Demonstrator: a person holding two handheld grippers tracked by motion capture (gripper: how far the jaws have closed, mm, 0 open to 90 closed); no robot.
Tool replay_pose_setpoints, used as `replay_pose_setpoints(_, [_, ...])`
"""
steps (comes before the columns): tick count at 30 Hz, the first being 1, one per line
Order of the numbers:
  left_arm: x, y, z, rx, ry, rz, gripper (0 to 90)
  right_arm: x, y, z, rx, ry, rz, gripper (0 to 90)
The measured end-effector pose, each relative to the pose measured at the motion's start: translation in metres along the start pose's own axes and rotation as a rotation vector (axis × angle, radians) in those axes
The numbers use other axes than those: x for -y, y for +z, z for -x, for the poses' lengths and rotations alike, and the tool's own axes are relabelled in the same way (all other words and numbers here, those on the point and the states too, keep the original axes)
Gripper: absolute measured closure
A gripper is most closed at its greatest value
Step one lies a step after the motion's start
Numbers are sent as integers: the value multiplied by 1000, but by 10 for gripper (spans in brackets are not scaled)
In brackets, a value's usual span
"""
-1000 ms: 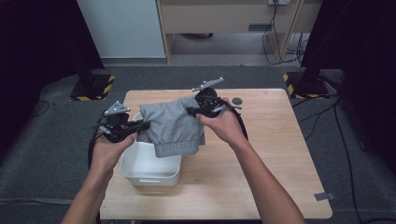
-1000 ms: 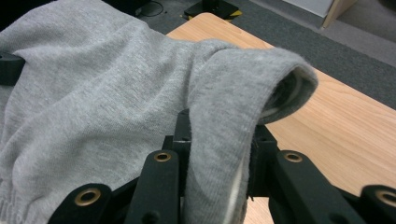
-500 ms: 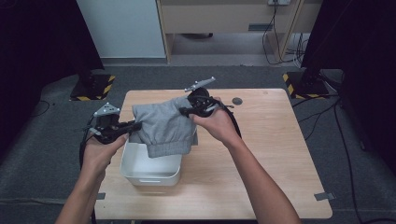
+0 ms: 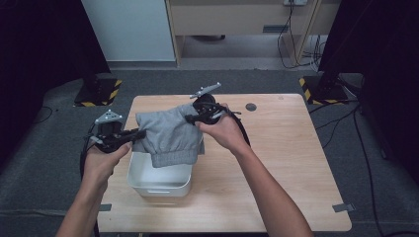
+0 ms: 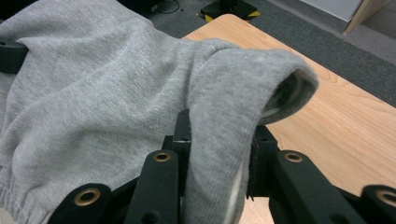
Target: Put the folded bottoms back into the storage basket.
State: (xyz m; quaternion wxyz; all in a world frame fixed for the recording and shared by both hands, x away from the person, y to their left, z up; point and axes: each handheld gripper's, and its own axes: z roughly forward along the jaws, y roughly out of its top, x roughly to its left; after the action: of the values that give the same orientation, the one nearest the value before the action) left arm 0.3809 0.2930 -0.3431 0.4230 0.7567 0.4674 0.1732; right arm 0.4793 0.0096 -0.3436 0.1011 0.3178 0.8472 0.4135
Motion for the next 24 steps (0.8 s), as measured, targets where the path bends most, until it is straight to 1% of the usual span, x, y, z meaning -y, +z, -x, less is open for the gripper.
replay_pose_setpoints(6, [1,-1,-2,-2,-2,-1,810,-1,2,-1,-3,-7,3,712])
replay_pose_setpoints(15, [1,-3,-2,-4,2,-6,810,-2,3,-3,-5,-3,2,711])
replay_pose_setpoints(24, [3,-8,-7,-9,-3,-5,810,-4,10,-8,-13,-7,-3,711])
